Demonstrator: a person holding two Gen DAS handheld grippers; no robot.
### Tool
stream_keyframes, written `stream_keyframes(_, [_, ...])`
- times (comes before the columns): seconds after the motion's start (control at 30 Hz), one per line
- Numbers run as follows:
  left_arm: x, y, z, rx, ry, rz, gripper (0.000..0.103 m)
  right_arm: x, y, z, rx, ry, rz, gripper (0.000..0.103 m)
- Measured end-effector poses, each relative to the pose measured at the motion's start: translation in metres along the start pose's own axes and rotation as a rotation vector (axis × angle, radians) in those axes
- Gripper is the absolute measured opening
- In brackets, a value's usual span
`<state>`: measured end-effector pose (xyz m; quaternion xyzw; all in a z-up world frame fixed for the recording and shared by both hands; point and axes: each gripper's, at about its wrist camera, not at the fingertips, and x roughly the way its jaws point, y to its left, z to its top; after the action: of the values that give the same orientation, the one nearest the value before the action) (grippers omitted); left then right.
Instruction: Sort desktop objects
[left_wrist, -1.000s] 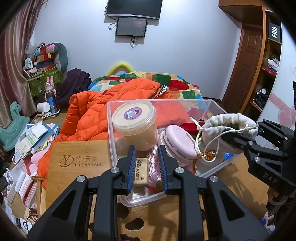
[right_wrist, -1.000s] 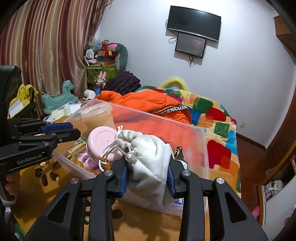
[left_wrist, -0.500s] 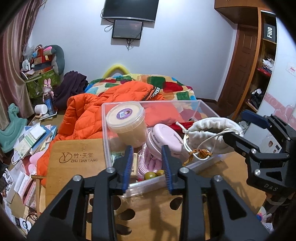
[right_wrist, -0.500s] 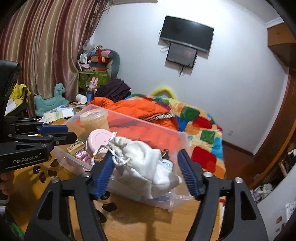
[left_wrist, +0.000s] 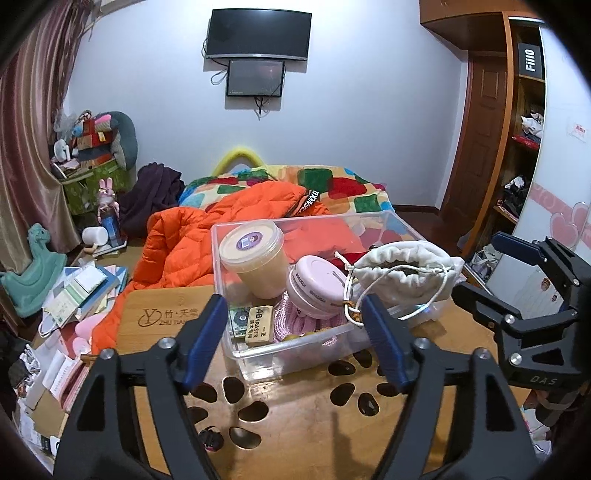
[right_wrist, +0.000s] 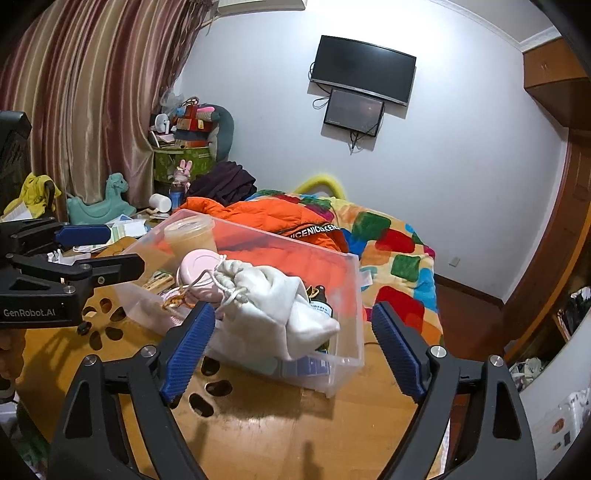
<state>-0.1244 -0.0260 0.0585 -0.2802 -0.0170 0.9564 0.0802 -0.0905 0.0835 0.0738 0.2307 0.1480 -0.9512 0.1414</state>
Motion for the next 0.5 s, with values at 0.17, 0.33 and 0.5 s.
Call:
stream_keyframes(0.17, [-0.01,-0.001,-0.002,-0.007,-0.01,0.002,0.088,-0.012,0.003,-0.006,-0.015,-0.012,0.0,0.096])
stream_keyframes(0.33, [-0.02,-0.005,-0.005,-0.002,-0.019,0.012,0.09,-0.022,0.005,-0.014,-0.018,-0.018,-0.005,0.097])
stream_keyframes(0.5, [-0.033,-0.012,-0.009,0.012,-0.047,0.028,0.093,-0.032,0.001,-0.02,0.014,-0.017,0.015,0.097])
